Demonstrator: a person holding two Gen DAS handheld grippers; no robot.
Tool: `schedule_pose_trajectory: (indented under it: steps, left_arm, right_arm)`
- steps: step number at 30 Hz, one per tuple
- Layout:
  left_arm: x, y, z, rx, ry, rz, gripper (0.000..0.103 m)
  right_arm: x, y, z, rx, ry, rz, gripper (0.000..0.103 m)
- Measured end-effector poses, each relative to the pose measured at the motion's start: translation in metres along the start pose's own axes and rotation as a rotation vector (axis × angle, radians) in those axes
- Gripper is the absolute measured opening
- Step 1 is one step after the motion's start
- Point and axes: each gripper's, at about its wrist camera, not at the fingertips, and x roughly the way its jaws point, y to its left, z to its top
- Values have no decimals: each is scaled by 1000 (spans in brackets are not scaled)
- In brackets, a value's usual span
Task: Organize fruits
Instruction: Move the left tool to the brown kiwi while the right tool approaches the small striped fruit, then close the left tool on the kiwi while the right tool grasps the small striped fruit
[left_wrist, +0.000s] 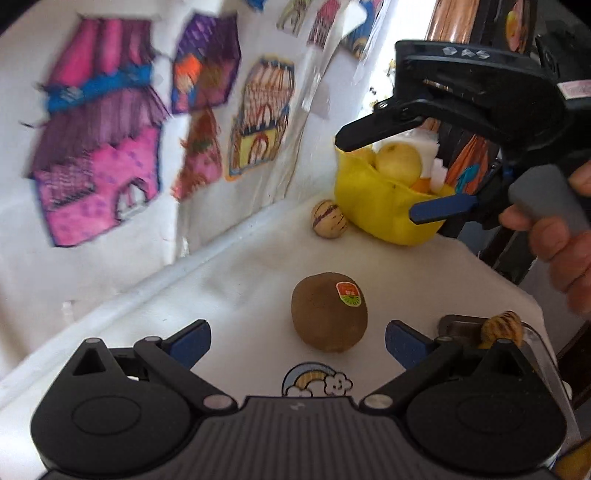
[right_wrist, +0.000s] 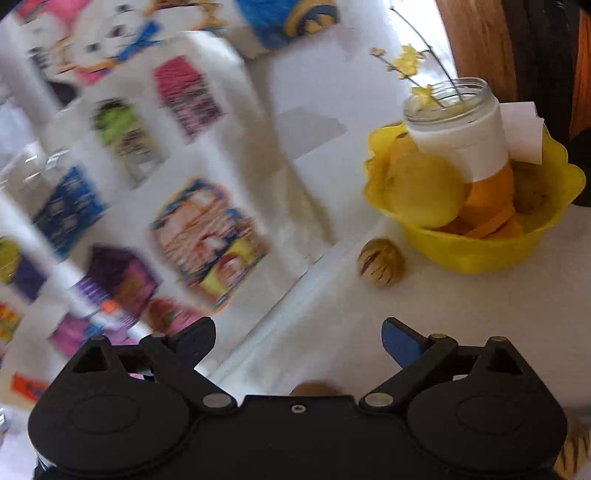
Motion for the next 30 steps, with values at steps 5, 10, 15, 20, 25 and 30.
schedule_pose_trajectory:
  steps: [5,10,15,20,25,30]
  left_arm:
    - [22,-3,4,-8,5,-12,102]
    - [30,-6,7,-1,-18,-11,100]
    - [42,-11,11,57,-3,0,91]
    - [44,-10,9,57,-14,-30,84]
    - [43,-1,4,27,-10,-89,77]
    - [42,4,4,0,-11,-128,66]
  right_arm:
    - [20,-23,6,33,-66,-32,88]
    - [44,-36,5,37,-58,-62,83]
    - [63,-36,4,16,-56,-103,81]
    - [80,-35,11,7,-70,-133,77]
    - [92,-37,16,3,-85,-153,75]
    - [105,-39,17,-11,-88,-168,69]
